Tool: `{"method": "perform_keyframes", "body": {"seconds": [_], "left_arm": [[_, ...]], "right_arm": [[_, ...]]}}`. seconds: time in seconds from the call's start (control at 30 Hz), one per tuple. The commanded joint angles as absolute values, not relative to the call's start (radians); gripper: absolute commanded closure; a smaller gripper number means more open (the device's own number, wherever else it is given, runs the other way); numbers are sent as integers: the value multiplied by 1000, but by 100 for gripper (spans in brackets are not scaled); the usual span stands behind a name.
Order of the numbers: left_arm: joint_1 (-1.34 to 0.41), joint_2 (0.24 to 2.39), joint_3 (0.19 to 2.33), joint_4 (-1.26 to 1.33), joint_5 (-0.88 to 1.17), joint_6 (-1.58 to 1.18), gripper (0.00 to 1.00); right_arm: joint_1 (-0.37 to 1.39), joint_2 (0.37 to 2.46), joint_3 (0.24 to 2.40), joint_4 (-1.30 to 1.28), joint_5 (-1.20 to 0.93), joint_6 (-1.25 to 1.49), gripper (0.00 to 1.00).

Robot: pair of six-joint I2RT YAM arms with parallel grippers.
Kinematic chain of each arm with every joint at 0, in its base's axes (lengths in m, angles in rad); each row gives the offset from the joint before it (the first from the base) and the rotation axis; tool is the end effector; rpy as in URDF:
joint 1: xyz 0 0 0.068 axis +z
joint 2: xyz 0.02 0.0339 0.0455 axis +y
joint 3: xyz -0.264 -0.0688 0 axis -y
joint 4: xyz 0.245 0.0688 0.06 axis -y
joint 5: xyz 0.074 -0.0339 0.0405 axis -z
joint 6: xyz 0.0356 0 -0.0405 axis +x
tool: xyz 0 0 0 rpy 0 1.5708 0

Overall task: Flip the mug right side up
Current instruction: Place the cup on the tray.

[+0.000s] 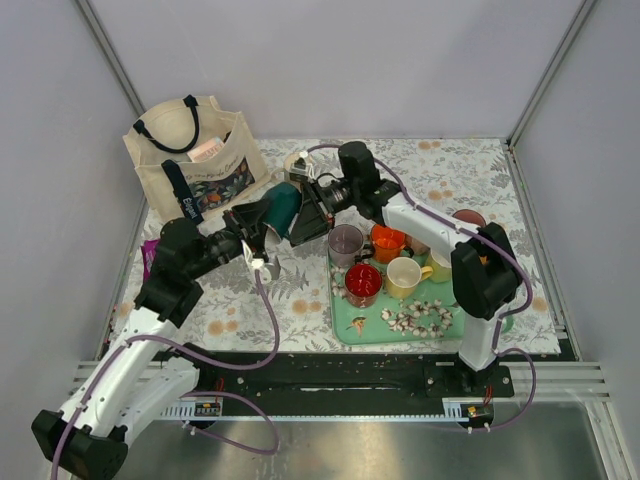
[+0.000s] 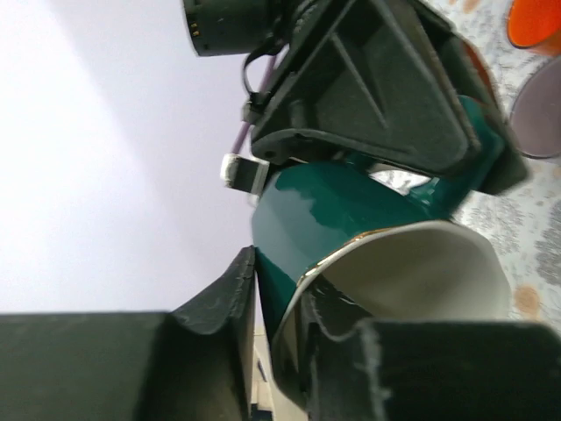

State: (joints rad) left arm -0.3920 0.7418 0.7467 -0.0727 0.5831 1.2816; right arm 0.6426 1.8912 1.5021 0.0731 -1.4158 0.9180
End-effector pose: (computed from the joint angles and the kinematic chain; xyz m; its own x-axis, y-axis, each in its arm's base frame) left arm 0.1529 -0.0844 0.3460 0.7744 0.5456 -0.3203 0.2957 0.1353 0.9456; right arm 0.3217 0.2847 0.3019 -0.8218 -0.4620 -0.3334 -0.3152 -0.1188 0.9416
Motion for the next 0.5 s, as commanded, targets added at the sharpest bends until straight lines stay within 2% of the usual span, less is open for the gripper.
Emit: {"method": "perform_keyframes", "body": {"seconds": [0.0, 0.03, 0.07, 0.1, 0.27, 0.4, 0.47], "left_arm": [[-428, 755, 814, -54, 525, 1238, 94], [-442, 756, 824, -64, 514, 1218, 99], [-458, 756, 831, -77, 503, 1192, 100], [-474, 758, 847, -98, 499, 1168, 100], [-541, 804, 1010, -292, 505, 938, 100], [-572, 900, 1211, -634, 674, 678, 100], [-615, 928, 1241, -715, 725, 614, 100]], "right_arm": [[603, 1760, 1503, 167, -1545, 907, 55], [591, 1744, 1500, 176, -1537, 905, 47], [578, 1729, 1500, 176, -1526, 902, 31], [565, 1711, 1497, 176, -1522, 896, 1], [439, 1594, 1450, 65, -1488, 772, 1], [286, 1511, 1372, 43, -1496, 730, 0], [224, 1483, 1362, 43, -1494, 732, 1]]}}
